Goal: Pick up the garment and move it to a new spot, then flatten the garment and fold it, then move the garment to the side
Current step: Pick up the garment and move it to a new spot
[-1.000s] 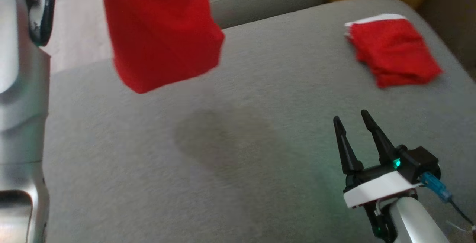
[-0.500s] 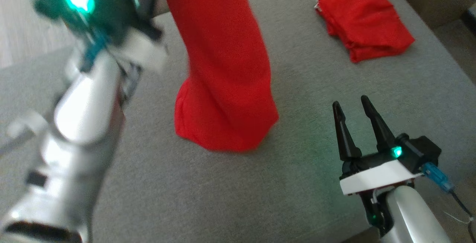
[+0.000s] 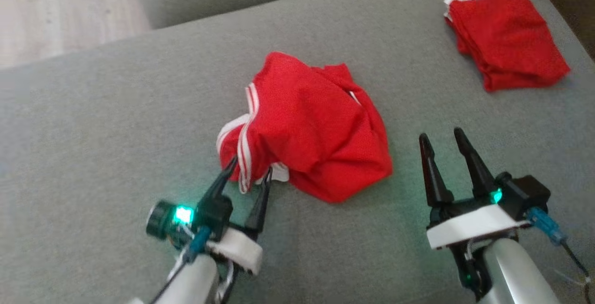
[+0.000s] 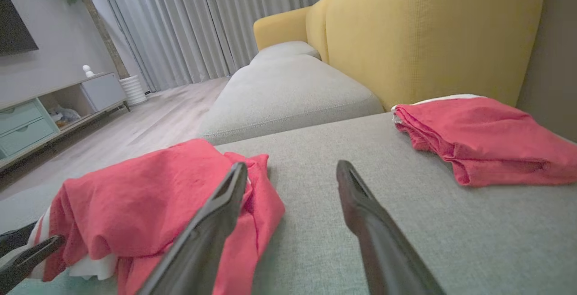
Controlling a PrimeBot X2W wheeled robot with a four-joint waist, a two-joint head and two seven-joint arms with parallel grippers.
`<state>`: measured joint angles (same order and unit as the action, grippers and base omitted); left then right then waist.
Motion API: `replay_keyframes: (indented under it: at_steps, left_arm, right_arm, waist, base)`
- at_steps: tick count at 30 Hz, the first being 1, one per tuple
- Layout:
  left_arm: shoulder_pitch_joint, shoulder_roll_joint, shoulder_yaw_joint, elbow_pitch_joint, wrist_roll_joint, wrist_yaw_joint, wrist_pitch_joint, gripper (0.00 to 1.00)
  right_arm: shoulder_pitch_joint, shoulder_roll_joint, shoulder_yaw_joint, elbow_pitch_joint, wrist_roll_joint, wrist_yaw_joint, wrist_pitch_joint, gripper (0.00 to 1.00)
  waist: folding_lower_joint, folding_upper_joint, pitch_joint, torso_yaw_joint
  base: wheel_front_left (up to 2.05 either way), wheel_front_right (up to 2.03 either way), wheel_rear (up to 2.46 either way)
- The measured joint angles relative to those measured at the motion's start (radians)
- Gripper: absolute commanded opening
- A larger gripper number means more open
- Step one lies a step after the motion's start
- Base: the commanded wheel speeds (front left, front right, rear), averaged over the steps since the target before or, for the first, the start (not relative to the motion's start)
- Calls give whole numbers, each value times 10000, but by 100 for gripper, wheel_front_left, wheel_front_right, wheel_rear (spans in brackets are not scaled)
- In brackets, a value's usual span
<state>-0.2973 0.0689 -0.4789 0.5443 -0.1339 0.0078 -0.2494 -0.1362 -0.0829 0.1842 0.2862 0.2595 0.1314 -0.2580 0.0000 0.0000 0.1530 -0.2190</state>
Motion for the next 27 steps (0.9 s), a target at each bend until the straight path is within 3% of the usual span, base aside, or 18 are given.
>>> replay_keyframes:
  at_steps: [8,13,19,27]
  left_arm:
    - [2710,-134,1020,-2075,-621,805,-2,100]
    - [3505,-134,1793,-3227,-575,1168,-6,100]
    - [4295,-136,2537,-4184,-497,1248,-29,100]
    - [4925,-134,2633,-4610,-67,1335,-29,100]
  right_arm:
    - [997,-21,-336,142,0,0,0,100]
    - [1379,-19,-535,121,0,0,0,100]
    - [1916,15,-600,23,0,0,0,100]
    - [2328,94,-598,-230,0,0,0,100]
  waist:
    - [-3,0,-985,790]
    - [-2,0,-1395,1249]
    - [-2,0,-1922,1783]
    - [-1,0,-2236,2101]
  base:
    - [0,0,0]
    - [0,0,0]
    - [0,0,0]
    - [0,0,0]
